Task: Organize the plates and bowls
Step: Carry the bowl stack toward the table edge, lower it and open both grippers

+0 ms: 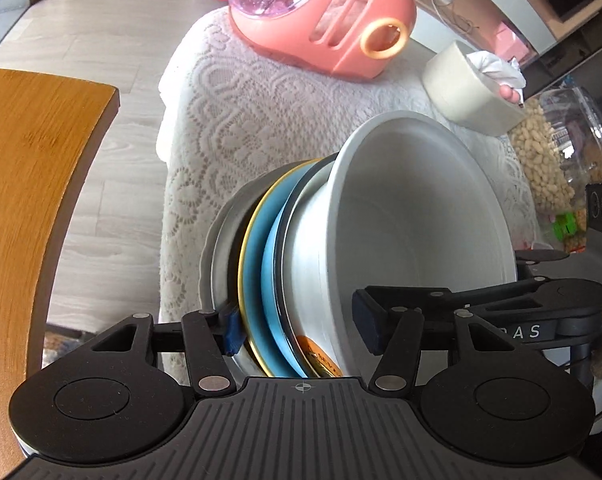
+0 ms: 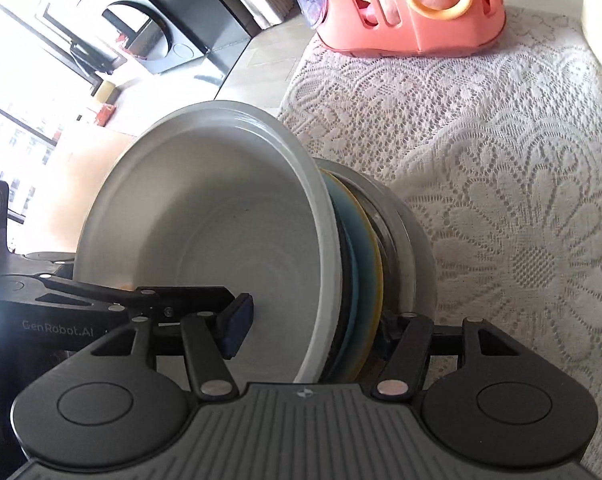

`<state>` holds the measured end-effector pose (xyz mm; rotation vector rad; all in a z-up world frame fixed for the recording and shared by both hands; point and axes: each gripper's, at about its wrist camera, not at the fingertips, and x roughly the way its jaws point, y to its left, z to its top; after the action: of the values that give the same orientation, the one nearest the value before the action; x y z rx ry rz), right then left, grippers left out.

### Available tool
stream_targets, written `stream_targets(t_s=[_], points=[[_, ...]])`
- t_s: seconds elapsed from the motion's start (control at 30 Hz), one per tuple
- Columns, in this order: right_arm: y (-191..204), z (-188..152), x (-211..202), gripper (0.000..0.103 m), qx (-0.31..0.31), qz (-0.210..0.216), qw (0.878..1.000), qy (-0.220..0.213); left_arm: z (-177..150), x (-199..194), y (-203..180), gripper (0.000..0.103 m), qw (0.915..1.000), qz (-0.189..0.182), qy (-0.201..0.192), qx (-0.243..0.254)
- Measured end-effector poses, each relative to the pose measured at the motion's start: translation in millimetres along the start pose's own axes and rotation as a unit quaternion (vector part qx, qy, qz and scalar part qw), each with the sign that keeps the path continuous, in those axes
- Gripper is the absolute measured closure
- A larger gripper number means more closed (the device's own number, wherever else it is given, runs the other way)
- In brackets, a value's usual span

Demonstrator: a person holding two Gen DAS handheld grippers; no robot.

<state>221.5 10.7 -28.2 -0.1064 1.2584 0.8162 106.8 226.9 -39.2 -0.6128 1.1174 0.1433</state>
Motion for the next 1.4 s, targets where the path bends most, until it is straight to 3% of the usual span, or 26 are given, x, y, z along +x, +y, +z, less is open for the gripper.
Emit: stream_targets(t_s=[0.13, 0.27, 0.43, 0.57, 0.63, 0.73, 0.9, 1.17, 1.3, 1.4], points=[[-1.8, 1.1, -1.8, 0.042, 0.002, -0.002, 1.0, 0.017, 1.9, -1.5, 5.3, 0.051, 0.9998, -0.009, 0.015, 0.0], [-7.3, -2.4, -7.6, 0.042, 0.013, 0.004, 1.0, 0.021, 1.0, -16.4, 9.3, 0.053, 1.0, -0.008, 0.002, -0.004], [-7.0, -1.7, -18.1, 0.042, 0.019, -0.005, 1.0, 0.005, 4.6, -26.3, 8.3, 0.053, 0.9997, 0.0, -0.025, -0.005], [1.6, -1.2, -36.9, 0.042, -0.008, -0.035, 0.999, -0.039, 5.9, -55.1, 1.7, 0.055, 0.997, -0.011, -0.076, 0.008], [4.1, -1.6, -46.0, 0.042, -0.019, -0.028, 0.998, -0.056, 5.2, -63.2, -1.3, 0.055, 0.9959, 0.005, -0.089, 0.012], [7.0, -5.5, -50.6, 0.042, -0.024, -0.031, 0.997, -0.066, 4.4, -59.9, -1.6, 0.056, 0.9956, 0.042, -0.083, 0.01], [7.1, -15.7, -43.5, 0.043, -0.019, -0.031, 0.998, -0.055, 4.5, -46.6, 0.6, 0.062, 0.9979, 0.031, -0.056, 0.003], [7.5, -24.8, -39.2, 0.043, -0.026, -0.046, 0.997, -0.065, 0.2, -45.2, -4.2, 0.062, 0.9955, 0.064, -0.065, 0.024], [7.7, -26.9, -43.1, 0.043, -0.033, -0.052, 0.995, -0.077, 0.9, -42.3, -2.5, 0.065, 0.9964, 0.055, -0.062, 0.016], [4.5, -29.6, -53.9, 0.043, -0.03, -0.049, 0.994, -0.097, -1.4, -56.3, -9.4, 0.066, 0.9954, 0.026, -0.09, 0.02]])
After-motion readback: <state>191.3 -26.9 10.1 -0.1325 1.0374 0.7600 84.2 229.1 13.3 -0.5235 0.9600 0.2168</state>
